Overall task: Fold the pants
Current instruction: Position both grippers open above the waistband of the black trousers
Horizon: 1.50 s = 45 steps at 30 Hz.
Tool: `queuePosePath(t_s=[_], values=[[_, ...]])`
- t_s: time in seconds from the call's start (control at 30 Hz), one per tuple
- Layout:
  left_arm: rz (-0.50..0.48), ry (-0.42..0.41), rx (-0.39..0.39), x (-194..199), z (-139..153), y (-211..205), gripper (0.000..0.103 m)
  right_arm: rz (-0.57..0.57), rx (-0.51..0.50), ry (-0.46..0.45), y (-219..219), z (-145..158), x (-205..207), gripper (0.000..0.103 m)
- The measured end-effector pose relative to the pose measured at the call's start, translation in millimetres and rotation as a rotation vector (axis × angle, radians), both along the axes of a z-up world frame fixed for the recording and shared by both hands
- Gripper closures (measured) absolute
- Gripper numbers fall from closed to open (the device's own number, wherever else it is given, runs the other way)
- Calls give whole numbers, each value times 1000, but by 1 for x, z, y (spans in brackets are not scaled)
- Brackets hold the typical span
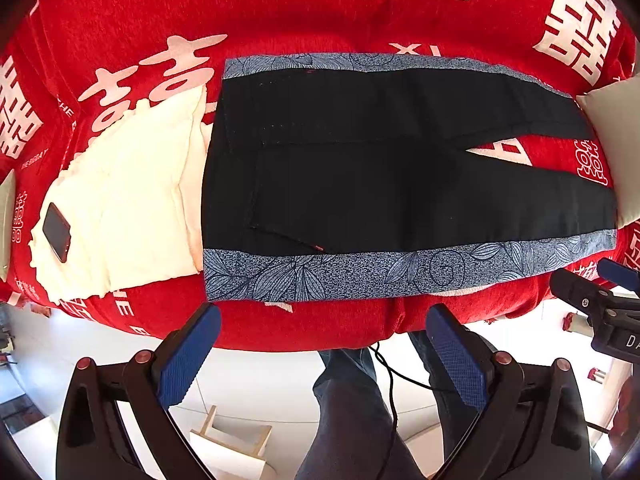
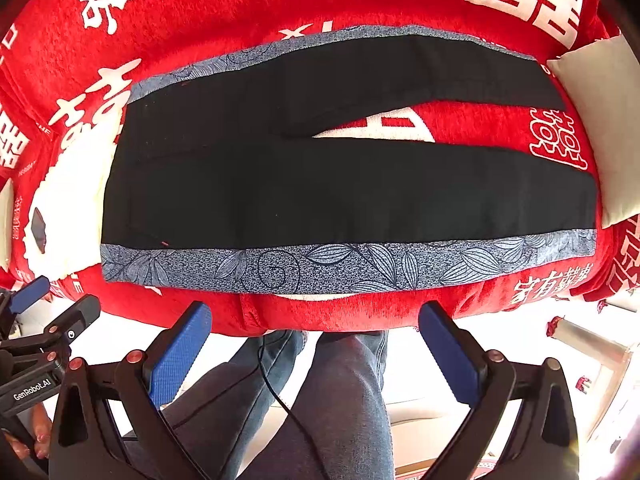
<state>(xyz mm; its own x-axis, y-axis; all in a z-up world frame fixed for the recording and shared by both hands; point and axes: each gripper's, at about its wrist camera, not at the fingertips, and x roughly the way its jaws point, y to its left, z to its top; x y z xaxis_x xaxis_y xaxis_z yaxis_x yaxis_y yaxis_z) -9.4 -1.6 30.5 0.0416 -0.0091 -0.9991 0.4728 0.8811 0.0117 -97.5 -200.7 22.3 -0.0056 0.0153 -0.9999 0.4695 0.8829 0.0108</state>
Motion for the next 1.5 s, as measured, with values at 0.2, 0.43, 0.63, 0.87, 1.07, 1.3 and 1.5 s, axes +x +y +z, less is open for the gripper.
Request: queuePosePath(t_s=[0.2,0.43,0.63,0.87,1.07,1.3,1.5], values=[[-4,6,3,0,0,0,0,5,-7,-1,0,1,-1,0],[-12,1,2,-3,0,-1,0,7,-19,-3,2,2,-2,0],[-14,-6,-5,-3,2,1,0,9,-35,-12,3,6,-1,0],[-24,-9,-18,-1,2,6,0,6,-68,-26,7,10,3,0],[-26,-5,-42,3,0,12,0,2,-109,-29,14,9,5,0],[-55,-3,-49,7,-8,15,0,-11,-153,-7,21,-1,5,0],[-30,10,-54,8,-13,21,0,1,-176,15,25,-10,7,0]])
